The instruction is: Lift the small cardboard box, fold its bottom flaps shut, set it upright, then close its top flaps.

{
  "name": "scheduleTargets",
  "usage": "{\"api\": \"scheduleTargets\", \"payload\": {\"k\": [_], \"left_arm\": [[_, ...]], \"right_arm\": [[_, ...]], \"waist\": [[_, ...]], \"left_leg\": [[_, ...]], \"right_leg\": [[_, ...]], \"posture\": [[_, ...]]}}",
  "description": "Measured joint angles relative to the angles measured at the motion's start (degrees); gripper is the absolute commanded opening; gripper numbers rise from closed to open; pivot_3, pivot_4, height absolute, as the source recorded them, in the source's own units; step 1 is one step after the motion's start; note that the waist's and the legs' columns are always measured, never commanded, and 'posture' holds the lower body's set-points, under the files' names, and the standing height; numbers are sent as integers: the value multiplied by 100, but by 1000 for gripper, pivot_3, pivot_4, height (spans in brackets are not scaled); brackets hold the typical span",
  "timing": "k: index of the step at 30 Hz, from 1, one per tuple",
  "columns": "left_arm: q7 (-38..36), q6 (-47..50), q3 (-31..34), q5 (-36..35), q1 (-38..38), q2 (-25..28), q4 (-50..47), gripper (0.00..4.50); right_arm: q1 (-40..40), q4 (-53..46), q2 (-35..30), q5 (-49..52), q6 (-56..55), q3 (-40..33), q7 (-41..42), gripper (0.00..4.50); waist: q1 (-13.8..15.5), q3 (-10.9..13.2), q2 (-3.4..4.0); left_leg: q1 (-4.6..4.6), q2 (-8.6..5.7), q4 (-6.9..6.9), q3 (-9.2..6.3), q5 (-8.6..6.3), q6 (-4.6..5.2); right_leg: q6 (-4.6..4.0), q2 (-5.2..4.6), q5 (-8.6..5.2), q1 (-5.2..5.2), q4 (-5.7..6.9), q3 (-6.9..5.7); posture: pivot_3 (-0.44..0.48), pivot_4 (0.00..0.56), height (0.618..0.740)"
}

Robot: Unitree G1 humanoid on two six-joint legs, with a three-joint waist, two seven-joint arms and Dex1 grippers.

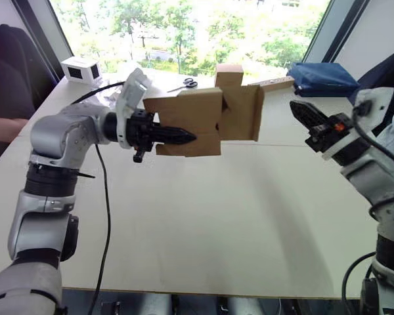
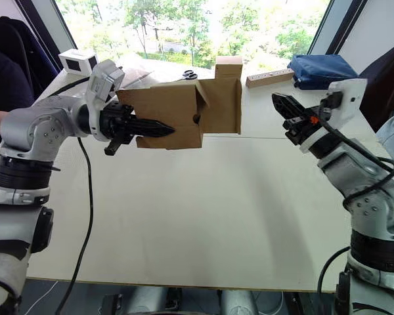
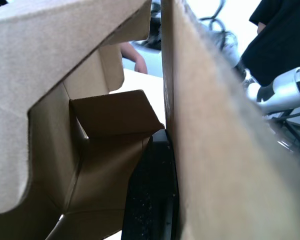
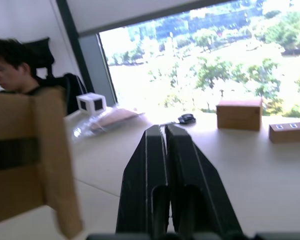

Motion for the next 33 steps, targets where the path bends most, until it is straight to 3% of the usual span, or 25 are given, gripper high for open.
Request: {"api": "scheduleTargets", "payload": {"k": [9, 19, 28, 33], "left_arm": [[37, 21, 1, -12, -53, 7, -5, 0], [71, -55, 0, 25, -157, -67, 290, 0], [81, -94, 3, 20, -354, -166, 440, 0], [103, -71, 14, 8, -353, -173, 437, 0]], "right_arm": [[-331, 227, 1051, -344, -134, 663, 122, 100], [-142, -735, 1706, 924, 82, 646, 72, 100], [130, -819, 2345, 1142, -101, 759, -153, 100], [205, -667, 2633, 1140, -299, 801, -146, 1962]], "waist": [[-83, 0, 1], [-91, 1, 1], [-97, 0, 2], [-101, 1, 3]], "left_leg": [[-2, 1, 0, -2, 0, -1], [0, 1, 0, -2, 1, -2], [2, 1, 0, -1, 1, -2], [1, 1, 0, -2, 1, -2]], "right_leg": [[0, -3, 0, 0, 0, 0], [0, -5, 1, 0, 6, -1], [0, -4, 1, 0, 7, 0], [0, -3, 0, -1, 8, 0]], "posture": [[0, 150, 740], [0, 150, 740], [0, 150, 740], [0, 150, 740]]}}
